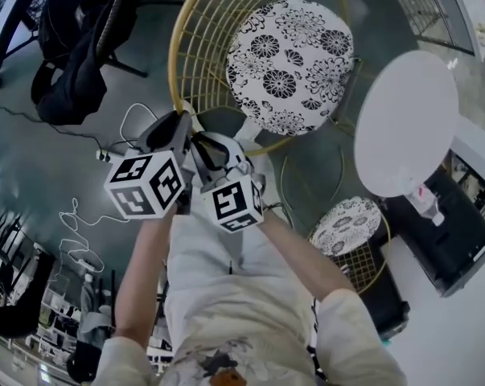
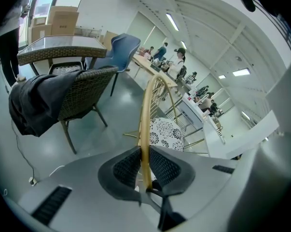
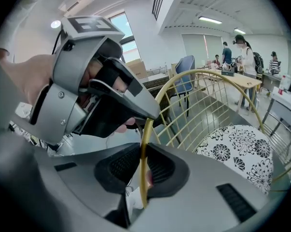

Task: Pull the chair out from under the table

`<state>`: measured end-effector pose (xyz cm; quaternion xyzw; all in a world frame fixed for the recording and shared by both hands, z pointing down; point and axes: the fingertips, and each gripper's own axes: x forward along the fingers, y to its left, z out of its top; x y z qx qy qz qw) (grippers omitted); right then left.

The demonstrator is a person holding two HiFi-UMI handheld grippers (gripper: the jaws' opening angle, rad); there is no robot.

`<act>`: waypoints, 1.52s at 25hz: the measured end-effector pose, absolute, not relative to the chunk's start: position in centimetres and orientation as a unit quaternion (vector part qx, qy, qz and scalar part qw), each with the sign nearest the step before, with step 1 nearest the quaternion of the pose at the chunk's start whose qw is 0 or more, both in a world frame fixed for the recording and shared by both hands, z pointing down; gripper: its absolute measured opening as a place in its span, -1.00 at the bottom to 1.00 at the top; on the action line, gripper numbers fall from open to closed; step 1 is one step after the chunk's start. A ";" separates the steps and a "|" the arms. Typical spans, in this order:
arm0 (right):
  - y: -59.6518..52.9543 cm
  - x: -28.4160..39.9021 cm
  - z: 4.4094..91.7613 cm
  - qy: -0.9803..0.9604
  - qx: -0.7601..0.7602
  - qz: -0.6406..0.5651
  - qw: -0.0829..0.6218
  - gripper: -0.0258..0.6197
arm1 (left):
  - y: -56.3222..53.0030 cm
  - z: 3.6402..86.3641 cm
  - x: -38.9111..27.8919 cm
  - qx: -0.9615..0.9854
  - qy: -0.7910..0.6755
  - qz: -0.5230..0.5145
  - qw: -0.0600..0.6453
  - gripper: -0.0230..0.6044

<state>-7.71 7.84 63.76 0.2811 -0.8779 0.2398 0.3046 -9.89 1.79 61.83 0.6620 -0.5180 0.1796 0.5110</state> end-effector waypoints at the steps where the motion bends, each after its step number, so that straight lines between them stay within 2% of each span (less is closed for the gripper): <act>1: 7.8 -7.8 63.7 -0.880 0.276 0.240 0.304 -0.75 | 1.8 61.8 -9.9 0.662 -0.519 0.180 0.509 -0.73; 13: 8.2 -7.4 61.5 -0.906 0.206 0.234 0.286 -0.76 | 2.2 59.5 -9.5 0.640 -0.559 0.174 0.497 -0.73; 32: 7.5 -6.9 62.4 -0.906 0.133 0.249 0.316 -0.77 | 1.7 60.7 -9.3 0.601 -0.572 0.173 0.531 -0.73; 36: 7.3 -7.0 61.6 -0.911 0.125 0.246 0.307 -0.79 | 1.6 60.3 -9.5 0.593 -0.580 0.176 0.530 -0.73; 38: 6.6 -7.7 60.7 -0.916 0.126 0.238 0.296 -0.90 | 1.6 60.2 -9.4 0.592 -0.579 0.177 0.532 -0.73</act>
